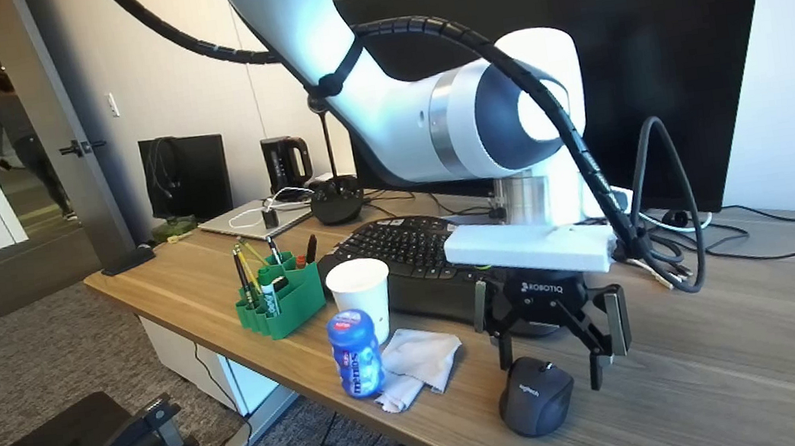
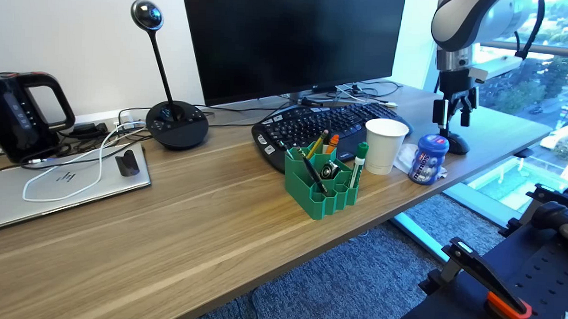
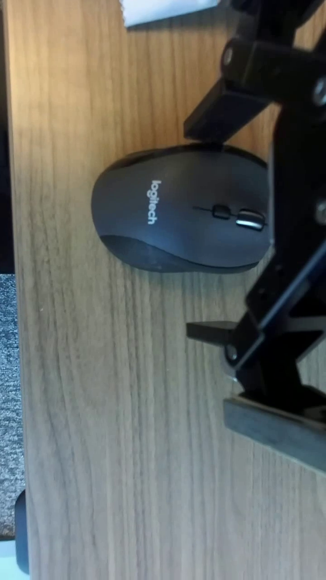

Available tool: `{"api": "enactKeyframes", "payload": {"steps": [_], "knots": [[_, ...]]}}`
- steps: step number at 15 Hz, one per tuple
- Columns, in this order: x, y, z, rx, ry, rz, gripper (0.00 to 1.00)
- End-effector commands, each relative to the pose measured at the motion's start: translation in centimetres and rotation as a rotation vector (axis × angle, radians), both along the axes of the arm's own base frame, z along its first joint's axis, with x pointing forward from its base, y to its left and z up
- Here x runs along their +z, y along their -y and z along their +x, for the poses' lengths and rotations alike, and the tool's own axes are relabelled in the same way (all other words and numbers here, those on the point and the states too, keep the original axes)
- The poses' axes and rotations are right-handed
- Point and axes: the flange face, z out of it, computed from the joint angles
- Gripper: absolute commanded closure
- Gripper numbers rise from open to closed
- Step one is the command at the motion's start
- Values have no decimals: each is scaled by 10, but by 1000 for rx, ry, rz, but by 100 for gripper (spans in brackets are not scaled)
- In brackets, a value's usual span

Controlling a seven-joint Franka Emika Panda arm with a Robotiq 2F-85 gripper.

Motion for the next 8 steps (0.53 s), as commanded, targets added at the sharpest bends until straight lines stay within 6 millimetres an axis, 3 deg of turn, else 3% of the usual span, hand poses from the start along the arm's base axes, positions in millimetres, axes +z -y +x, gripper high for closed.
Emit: {"api": "enactKeyframes", "payload": {"steps": [1,8], "knots": [[12,7,-8,18,31,25,0],[22,14,-33,-8,49,2,0]]}}
